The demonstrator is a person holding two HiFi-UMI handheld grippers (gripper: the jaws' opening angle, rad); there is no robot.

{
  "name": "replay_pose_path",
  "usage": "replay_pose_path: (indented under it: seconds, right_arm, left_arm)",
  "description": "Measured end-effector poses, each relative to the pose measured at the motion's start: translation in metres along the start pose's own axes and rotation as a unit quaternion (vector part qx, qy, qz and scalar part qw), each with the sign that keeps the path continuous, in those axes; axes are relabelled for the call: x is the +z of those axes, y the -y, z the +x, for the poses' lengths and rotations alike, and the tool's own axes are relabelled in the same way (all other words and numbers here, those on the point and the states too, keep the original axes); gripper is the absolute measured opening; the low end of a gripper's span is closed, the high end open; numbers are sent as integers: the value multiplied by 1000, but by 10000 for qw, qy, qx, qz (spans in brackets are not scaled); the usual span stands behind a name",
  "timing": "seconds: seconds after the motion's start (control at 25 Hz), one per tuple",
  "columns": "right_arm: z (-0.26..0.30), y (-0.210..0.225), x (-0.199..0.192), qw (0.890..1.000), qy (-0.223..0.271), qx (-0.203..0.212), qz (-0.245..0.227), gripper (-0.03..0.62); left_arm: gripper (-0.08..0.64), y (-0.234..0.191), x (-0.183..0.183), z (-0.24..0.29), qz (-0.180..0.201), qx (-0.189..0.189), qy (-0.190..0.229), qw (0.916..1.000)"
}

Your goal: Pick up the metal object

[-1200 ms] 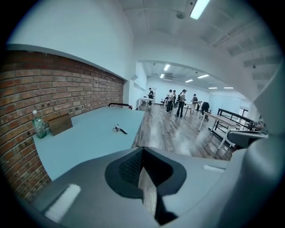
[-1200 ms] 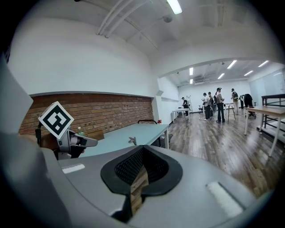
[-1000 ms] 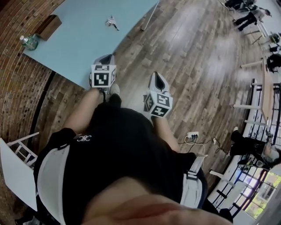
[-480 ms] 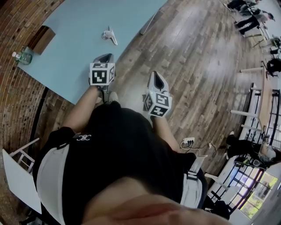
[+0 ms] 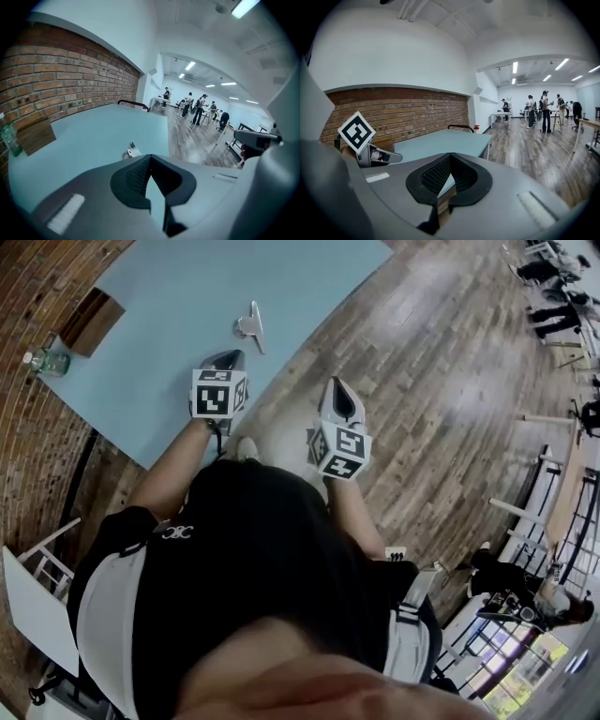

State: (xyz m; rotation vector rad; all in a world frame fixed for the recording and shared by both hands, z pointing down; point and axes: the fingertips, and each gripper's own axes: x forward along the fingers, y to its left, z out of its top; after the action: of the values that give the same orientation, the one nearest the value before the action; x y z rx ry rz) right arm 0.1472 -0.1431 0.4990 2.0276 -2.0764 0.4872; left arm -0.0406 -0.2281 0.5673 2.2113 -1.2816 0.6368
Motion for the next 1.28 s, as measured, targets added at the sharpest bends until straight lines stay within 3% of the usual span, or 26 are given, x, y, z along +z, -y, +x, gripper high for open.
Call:
replay_pose_path:
  seconds: [0.32,0.92,1.28]
  right_arm:
    - [22,-10,2,9998,-120,157,-83,14]
    - [66,-12,31,9941,-97,1013,-375,14]
    - [80,10,30,9944,-177,986,-334,14]
  left_arm:
    - [0,-16,8,6,-114,76,-29,9999]
    - [2,-30,-4,18,-992,479,-240,9936]
    - [52,-40,-12,47,-1240,610,-473,9893]
